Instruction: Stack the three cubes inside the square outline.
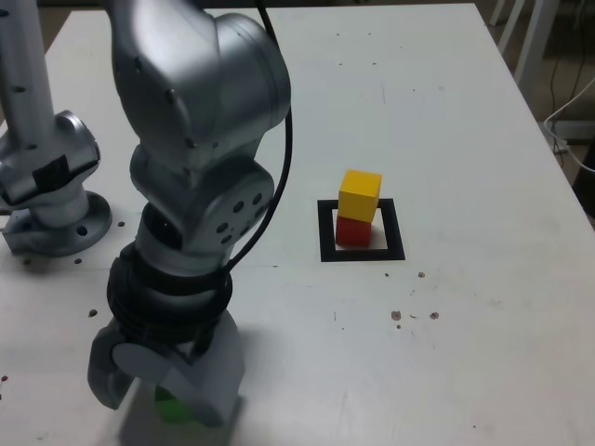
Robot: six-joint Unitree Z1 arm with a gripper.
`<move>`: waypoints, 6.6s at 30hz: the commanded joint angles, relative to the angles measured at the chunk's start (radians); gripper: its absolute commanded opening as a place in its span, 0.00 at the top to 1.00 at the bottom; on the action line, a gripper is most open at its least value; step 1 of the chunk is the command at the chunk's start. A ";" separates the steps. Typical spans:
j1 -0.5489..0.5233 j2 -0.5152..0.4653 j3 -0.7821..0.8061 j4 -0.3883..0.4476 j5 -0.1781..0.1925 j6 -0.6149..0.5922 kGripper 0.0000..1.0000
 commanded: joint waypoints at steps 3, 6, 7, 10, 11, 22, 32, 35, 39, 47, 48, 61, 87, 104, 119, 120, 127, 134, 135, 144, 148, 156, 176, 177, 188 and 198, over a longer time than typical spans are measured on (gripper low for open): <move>0.002 0.002 -0.008 0.004 0.007 0.006 0.63; 0.002 0.000 -0.008 0.004 0.009 0.008 0.69; 0.002 -0.001 -0.008 0.004 0.009 0.009 0.70; 0.002 -0.002 -0.007 0.005 0.008 0.009 0.70; 0.002 -0.002 -0.007 0.005 0.008 0.009 0.70; 0.001 -0.002 -0.008 0.007 0.003 0.010 0.70; 0.001 -0.010 -0.008 0.022 0.012 0.010 0.70; 0.001 -0.022 -0.015 0.048 0.030 0.011 0.70; 0.006 -0.052 -0.025 0.096 0.068 0.007 0.70; 0.092 -0.122 -0.050 0.216 0.183 0.047 0.70; 0.108 -0.126 -0.060 0.230 0.191 0.064 0.70; 0.334 -0.168 -0.189 0.356 0.242 0.268 0.70; 0.605 -0.014 -0.546 0.485 0.286 0.664 0.70; 0.654 0.055 -0.598 0.494 0.336 0.755 0.70; 0.657 0.097 -0.620 0.485 0.340 0.762 0.70; 0.657 0.100 -0.621 0.484 0.341 0.762 0.70; 0.658 0.110 -0.622 0.484 0.351 0.762 0.70; 0.660 0.113 -0.617 0.488 0.354 0.762 0.28; 0.660 0.113 -0.616 0.488 0.353 0.762 0.20; 0.660 0.111 -0.611 0.493 0.348 0.758 0.08; 0.660 0.106 -0.604 0.494 0.347 0.753 0.08; 0.660 0.024 -0.565 0.500 0.383 0.712 0.06; 0.680 -0.375 -0.115 0.453 0.404 0.517 0.00; 0.681 -0.391 -0.086 0.443 0.404 0.513 0.00; 0.695 -0.521 0.233 0.293 0.357 0.465 0.01; 0.708 -0.546 0.374 0.170 0.305 0.463 0.01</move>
